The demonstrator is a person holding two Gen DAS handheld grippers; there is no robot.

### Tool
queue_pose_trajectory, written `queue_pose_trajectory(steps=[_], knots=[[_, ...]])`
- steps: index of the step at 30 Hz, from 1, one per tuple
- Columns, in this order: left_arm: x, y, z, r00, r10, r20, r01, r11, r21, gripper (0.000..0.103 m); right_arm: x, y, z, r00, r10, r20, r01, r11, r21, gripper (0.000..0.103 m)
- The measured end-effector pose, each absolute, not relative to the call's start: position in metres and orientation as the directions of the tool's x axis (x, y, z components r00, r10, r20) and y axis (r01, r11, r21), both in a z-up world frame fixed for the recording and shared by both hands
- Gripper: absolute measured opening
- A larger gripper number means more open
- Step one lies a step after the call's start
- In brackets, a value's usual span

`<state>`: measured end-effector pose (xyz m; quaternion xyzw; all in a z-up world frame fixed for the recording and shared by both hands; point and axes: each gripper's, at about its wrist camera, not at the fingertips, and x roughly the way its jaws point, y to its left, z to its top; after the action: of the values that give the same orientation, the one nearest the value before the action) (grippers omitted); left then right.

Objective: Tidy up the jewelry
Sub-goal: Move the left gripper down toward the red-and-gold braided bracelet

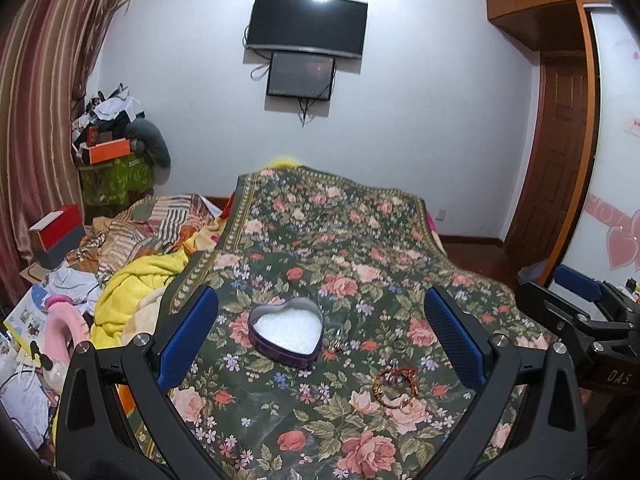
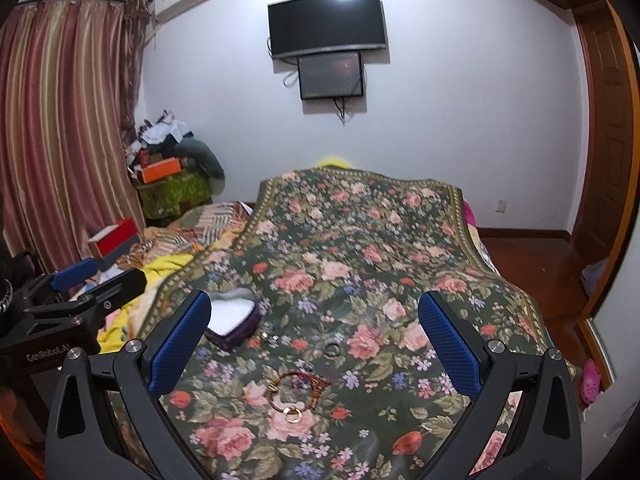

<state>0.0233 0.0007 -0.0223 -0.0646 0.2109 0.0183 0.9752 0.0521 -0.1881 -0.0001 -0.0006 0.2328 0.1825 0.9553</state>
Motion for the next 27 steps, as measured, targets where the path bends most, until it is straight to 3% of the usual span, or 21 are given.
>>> queue_pose_trajectory(steps=[9, 20, 27], knots=[[0.050, -0.002, -0.053, 0.855, 0.019, -0.519, -0.078, 0.993, -0.091, 0.103, 0.073, -0.195, -0.033, 0.772, 0.291, -0.565, -0.324, 0.945, 0.044, 0.103], [0.094, -0.015, -0.127, 0.672, -0.048, -0.739, -0.003, 0.998, -0.067, 0.103, 0.091, -0.199, -0.065, 0.717, 0.268, -0.644, -0.330, 0.944, 0.025, 0.103], [0.109, -0.029, -0.150, 0.604, -0.107, -0.790, 0.058, 0.994, -0.090, 0.082, 0.099, -0.205, -0.075, 0.703, 0.262, -0.661, -0.320, 0.947, 0.034, 0.100]])
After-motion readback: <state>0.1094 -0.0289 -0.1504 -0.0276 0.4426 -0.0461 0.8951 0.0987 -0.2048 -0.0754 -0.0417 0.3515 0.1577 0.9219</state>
